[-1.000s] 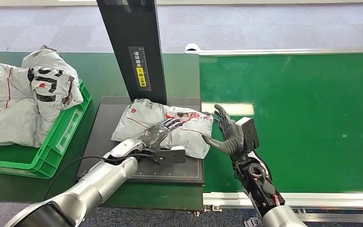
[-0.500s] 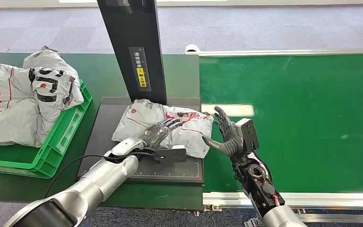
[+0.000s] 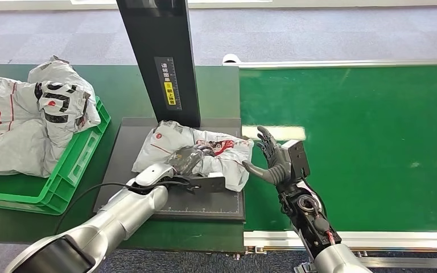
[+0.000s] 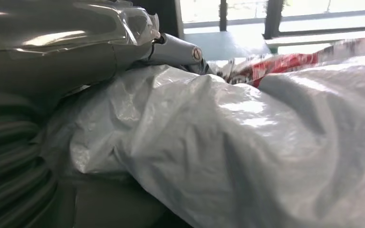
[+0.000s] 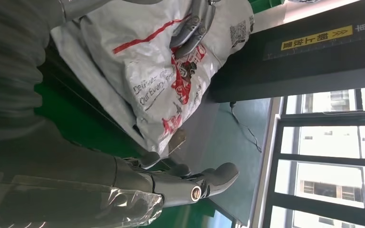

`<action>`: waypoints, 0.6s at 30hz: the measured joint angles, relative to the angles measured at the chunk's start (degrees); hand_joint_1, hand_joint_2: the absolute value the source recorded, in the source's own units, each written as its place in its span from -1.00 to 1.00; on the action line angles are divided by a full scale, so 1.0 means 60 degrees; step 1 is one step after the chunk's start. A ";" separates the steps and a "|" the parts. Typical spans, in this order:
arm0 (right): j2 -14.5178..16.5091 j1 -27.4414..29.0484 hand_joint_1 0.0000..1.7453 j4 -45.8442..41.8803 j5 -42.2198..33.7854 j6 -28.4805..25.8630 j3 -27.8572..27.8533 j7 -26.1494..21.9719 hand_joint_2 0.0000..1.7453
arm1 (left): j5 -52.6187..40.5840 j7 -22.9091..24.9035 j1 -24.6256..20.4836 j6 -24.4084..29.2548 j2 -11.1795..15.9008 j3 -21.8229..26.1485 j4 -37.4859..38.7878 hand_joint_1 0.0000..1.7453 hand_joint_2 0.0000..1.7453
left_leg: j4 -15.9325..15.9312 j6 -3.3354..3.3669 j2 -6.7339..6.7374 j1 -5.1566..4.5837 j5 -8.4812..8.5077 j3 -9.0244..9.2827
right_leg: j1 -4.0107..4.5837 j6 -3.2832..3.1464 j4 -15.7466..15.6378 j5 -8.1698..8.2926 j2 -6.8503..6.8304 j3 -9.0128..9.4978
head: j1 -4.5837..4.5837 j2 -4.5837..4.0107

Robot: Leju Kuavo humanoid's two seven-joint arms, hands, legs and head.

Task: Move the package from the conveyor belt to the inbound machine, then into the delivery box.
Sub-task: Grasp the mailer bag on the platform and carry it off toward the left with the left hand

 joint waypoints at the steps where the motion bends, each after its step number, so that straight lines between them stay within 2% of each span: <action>1: 0.0008 0.0008 -1.00 -0.0001 0.0007 0.0004 -0.0004 0.0017 1.00 | 0.0054 0.0045 0.0058 0.0306 -0.0003 0.0131 -0.0024 1.00 1.00 | 0.0000 0.0000 0.0001 0.0000 0.0000 0.0000 | 0.0000 0.0000 0.0000 0.0000 0.0001 -0.0003 | 0.0000 0.0000; 5: 0.0036 0.0034 -1.00 -0.0003 0.0013 0.0042 -0.0013 0.0034 1.00 | 0.0178 0.0059 0.0257 0.1223 -0.0010 0.0644 -0.0081 1.00 1.00 | 0.0000 0.0000 0.0000 0.0000 0.0000 -0.0011 | 0.0000 0.0000 0.0000 -0.0001 0.0002 -0.0017 | -0.0002 -0.0003; 15: 0.0055 0.0050 -1.00 -0.0003 0.0023 0.0105 -0.0019 0.0028 1.00 | 0.0115 0.0055 0.0408 0.1614 -0.0047 0.1172 -0.0075 1.00 1.00 | 0.0000 -0.0001 -0.0001 -0.0001 -0.0001 -0.0024 | -0.0001 0.0000 0.0000 -0.0002 0.0001 -0.0026 | 0.0000 0.0000; 18: 0.0063 0.0105 -1.00 -0.0004 0.0055 0.0099 -0.0020 -0.0018 1.00 | 0.0098 -0.0097 0.0509 0.1978 -0.0051 0.1235 -0.0076 1.00 1.00 | 0.0000 -0.0001 0.0000 0.0000 -0.0001 -0.0024 | 0.0000 0.0000 0.0000 -0.0002 0.0002 -0.0029 | -0.0002 -0.0002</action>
